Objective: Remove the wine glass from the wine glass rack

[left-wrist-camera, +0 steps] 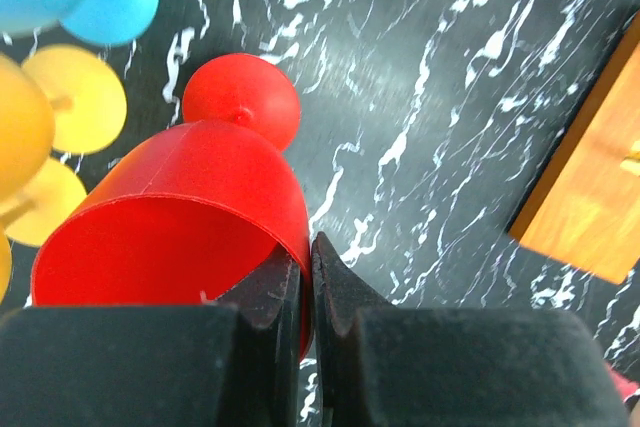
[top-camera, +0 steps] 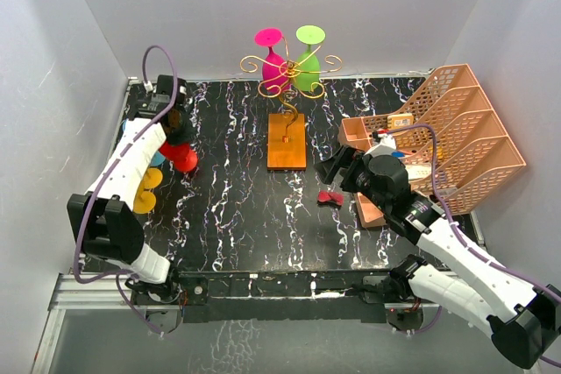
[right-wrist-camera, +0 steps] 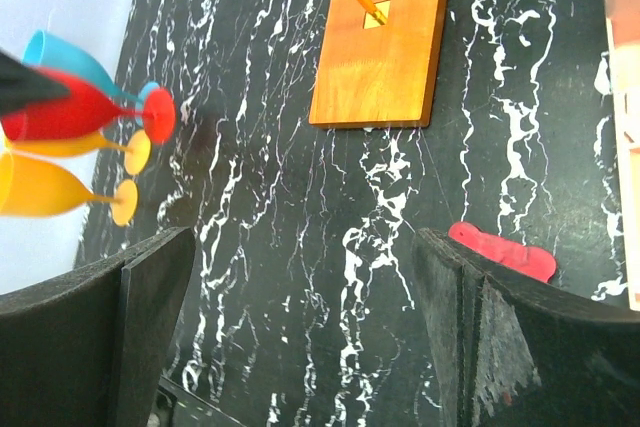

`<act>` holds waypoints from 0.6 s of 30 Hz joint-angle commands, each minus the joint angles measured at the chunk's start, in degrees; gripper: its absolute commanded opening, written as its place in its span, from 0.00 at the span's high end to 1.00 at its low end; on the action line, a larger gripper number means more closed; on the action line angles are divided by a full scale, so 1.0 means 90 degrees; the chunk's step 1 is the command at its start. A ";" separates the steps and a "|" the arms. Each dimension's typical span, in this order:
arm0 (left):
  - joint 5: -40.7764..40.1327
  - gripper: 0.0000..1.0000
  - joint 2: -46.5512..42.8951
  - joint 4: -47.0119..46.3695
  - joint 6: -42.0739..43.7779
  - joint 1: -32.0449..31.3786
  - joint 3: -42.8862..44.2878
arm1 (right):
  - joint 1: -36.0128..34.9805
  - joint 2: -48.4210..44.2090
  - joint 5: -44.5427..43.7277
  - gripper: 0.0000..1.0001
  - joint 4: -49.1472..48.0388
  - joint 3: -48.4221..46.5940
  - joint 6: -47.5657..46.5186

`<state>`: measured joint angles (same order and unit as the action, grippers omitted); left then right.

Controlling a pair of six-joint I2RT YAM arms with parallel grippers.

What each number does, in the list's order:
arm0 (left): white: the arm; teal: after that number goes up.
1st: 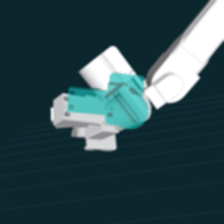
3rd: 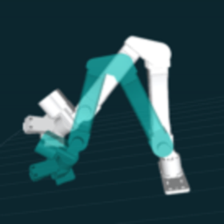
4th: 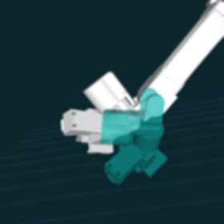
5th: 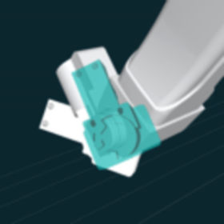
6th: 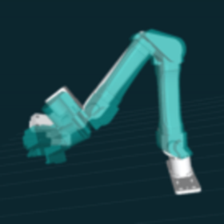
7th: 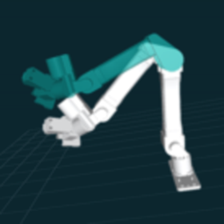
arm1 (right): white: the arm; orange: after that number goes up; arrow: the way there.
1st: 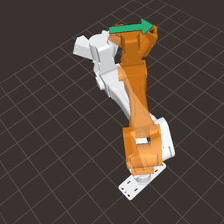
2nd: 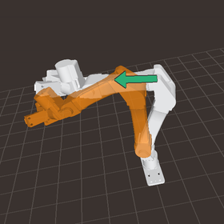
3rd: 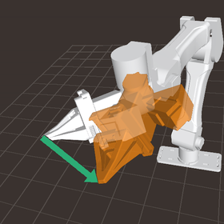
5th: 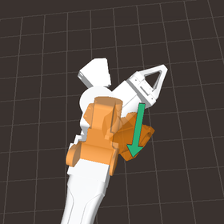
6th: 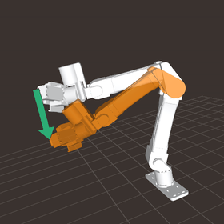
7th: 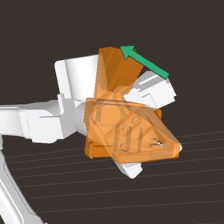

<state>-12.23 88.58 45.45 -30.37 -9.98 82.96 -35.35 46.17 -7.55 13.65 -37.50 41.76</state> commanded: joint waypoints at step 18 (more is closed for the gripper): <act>0.0195 1.00 0.1922 0.0654 0.0780 0.0539 0.2012 | -0.0006 -0.0492 -0.0271 0.01 -0.0704 0.0392 -0.1065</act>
<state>-9.89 105.49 48.97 -25.28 -5.43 98.43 -35.35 42.52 -8.58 11.38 -34.92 33.76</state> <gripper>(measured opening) 0.028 0.986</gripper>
